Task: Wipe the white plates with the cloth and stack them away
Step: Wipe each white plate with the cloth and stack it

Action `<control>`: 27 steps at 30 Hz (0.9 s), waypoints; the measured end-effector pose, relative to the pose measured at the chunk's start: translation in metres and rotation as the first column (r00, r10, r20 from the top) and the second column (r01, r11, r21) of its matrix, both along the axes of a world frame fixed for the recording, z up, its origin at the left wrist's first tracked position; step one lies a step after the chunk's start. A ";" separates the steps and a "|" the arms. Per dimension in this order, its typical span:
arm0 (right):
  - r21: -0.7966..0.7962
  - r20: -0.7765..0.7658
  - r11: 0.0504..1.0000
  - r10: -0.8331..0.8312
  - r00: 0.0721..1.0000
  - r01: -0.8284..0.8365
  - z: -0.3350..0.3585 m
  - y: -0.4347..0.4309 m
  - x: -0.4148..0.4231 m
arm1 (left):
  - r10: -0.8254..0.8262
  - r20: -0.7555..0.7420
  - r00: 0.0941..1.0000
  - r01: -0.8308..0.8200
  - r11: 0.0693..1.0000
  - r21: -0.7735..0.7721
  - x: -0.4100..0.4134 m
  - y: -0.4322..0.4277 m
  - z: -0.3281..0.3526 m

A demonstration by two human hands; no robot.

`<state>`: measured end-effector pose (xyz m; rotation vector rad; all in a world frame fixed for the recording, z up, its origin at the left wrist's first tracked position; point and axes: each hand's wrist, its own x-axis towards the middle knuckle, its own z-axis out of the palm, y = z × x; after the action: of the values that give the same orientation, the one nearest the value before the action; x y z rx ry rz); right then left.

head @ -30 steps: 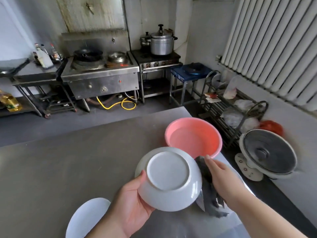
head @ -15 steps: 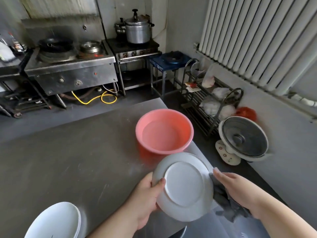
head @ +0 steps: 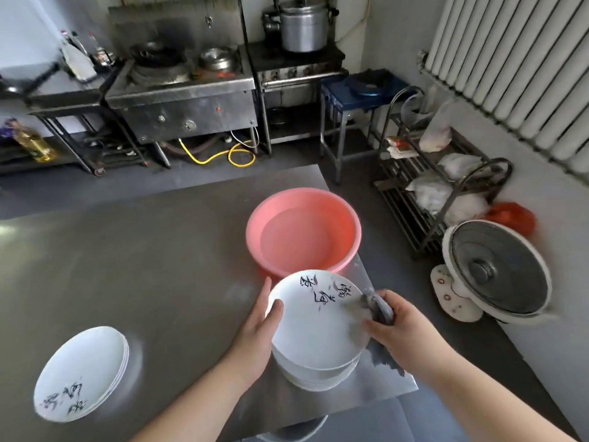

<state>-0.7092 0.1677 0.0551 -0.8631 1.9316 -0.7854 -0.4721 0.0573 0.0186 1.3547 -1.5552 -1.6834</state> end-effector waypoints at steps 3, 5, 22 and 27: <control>0.009 -0.083 0.999 0.032 0.996 -0.031 -0.017 -0.006 0.000 | -0.009 0.096 0.995 0.013 0.999 -0.041 -0.002 0.004 -0.023; 0.032 -0.110 0.997 0.078 0.991 -0.075 -0.025 -0.009 -0.002 | -0.036 0.155 0.987 0.052 0.994 -0.100 -0.002 0.005 -0.035; 0.089 -0.308 0.980 0.196 0.931 -0.177 -0.053 -0.017 -0.002 | -0.112 0.318 0.941 0.169 0.973 -0.156 0.008 -0.011 -0.083; 0.031 -0.548 0.989 0.136 0.826 -0.142 -0.028 -0.038 0.004 | -0.119 0.297 0.947 0.168 0.975 -0.143 0.044 -0.026 -0.083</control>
<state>-0.7048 0.1294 0.0274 -1.3326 2.3222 -0.4863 -0.4279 0.0314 -0.0647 1.4781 -1.9555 -1.4446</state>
